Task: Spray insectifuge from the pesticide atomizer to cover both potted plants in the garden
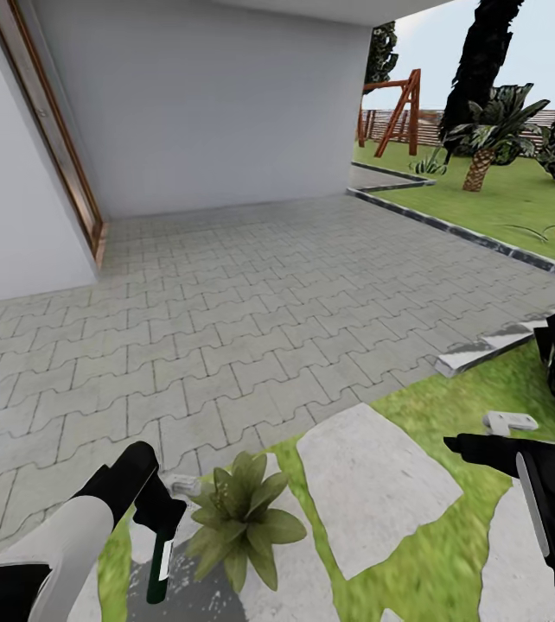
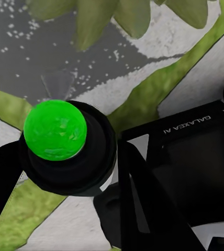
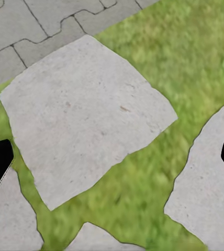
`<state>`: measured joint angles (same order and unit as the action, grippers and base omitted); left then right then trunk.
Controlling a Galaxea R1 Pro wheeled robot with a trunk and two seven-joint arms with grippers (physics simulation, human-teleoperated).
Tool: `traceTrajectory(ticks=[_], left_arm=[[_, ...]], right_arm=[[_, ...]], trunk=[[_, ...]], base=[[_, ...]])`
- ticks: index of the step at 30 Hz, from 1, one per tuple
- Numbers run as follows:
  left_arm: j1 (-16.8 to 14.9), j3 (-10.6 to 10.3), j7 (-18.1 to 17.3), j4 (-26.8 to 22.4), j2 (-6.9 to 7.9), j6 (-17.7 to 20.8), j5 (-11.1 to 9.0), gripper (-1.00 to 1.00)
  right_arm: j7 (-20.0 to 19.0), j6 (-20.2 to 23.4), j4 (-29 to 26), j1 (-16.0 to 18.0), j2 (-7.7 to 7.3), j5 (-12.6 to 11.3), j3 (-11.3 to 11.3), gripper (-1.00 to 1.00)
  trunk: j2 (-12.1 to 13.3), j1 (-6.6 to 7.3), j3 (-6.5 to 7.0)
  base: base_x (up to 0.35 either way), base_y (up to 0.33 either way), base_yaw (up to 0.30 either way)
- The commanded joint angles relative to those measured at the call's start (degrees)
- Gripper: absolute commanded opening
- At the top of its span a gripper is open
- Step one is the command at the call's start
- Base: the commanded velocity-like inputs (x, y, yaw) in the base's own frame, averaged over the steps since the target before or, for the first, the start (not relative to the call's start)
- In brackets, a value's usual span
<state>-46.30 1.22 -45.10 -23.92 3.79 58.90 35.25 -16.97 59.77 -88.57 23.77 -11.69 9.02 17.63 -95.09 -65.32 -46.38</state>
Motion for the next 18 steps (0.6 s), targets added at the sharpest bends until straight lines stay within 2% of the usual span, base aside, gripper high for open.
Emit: traceTrajectory(ticks=[1,6,11,18], left_arm=[[-0.01,0.14,-0.52,-0.07,-0.01,0.16,0.52,-1.0],[-0.01,0.29,-0.52,-0.07,-0.01,0.16,0.52,-1.0],[-0.06,0.35,-0.52,-0.07,0.04,0.16,0.52,-1.0],[-0.11,0.13,-0.52,-0.07,0.07,0.16,0.62,-1.0]], right_arm=[[-0.58,0.23,-0.08,0.04,0.0,0.61,0.03,1.0],[-0.6,0.23,-0.07,0.04,0.06,0.56,0.03,1.0],[-0.61,0.23,-0.09,0.04,0.08,0.62,-0.04,1.0],[-0.61,0.23,-0.1,0.04,0.07,0.64,-0.02,1.0]], trunk=[[-0.02,0.0,-0.05],[-0.02,0.0,-0.05],[-0.02,0.0,-0.05],[-0.02,0.0,-0.05]], base=[[0.0,0.286,-0.011],[0.0,0.297,-0.033],[0.0,0.272,-0.158],[0.0,0.081,-0.199]])
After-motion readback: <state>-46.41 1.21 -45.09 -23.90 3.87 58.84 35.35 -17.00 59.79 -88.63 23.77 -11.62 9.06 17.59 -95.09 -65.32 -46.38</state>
